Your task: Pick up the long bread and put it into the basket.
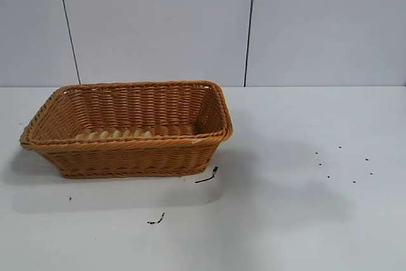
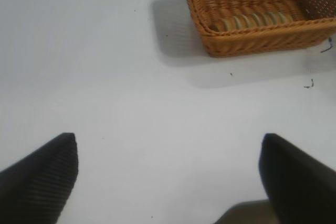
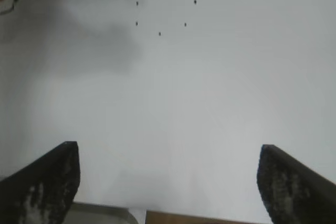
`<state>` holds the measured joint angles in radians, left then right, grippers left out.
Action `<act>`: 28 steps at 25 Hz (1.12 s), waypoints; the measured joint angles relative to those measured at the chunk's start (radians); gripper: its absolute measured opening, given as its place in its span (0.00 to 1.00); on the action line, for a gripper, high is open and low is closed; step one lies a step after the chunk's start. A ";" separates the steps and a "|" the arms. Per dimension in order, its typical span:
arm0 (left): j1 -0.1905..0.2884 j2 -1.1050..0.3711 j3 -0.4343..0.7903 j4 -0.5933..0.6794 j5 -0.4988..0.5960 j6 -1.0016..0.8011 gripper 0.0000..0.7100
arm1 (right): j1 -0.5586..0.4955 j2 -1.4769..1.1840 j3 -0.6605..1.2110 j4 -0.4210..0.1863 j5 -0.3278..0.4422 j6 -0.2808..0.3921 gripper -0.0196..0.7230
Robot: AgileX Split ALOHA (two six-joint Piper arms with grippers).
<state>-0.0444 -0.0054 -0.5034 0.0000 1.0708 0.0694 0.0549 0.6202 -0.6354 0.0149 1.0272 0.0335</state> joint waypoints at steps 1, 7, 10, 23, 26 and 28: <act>0.000 0.000 0.000 0.000 0.000 0.000 0.98 | 0.000 -0.059 0.037 0.004 -0.007 0.000 0.87; 0.000 0.000 0.000 0.000 0.000 0.000 0.98 | 0.000 -0.382 0.146 0.006 0.003 0.000 0.87; 0.000 0.000 0.000 0.000 0.000 0.000 0.98 | 0.000 -0.480 0.147 0.007 0.003 0.000 0.87; 0.000 0.000 0.000 0.000 0.000 0.000 0.98 | 0.000 -0.625 0.151 0.015 0.002 0.000 0.87; 0.000 0.000 0.000 0.000 0.000 0.000 0.98 | 0.000 -0.625 0.151 0.015 0.003 0.000 0.87; 0.000 0.000 0.000 0.000 0.000 0.000 0.98 | 0.000 -0.625 0.151 0.016 0.003 0.000 0.87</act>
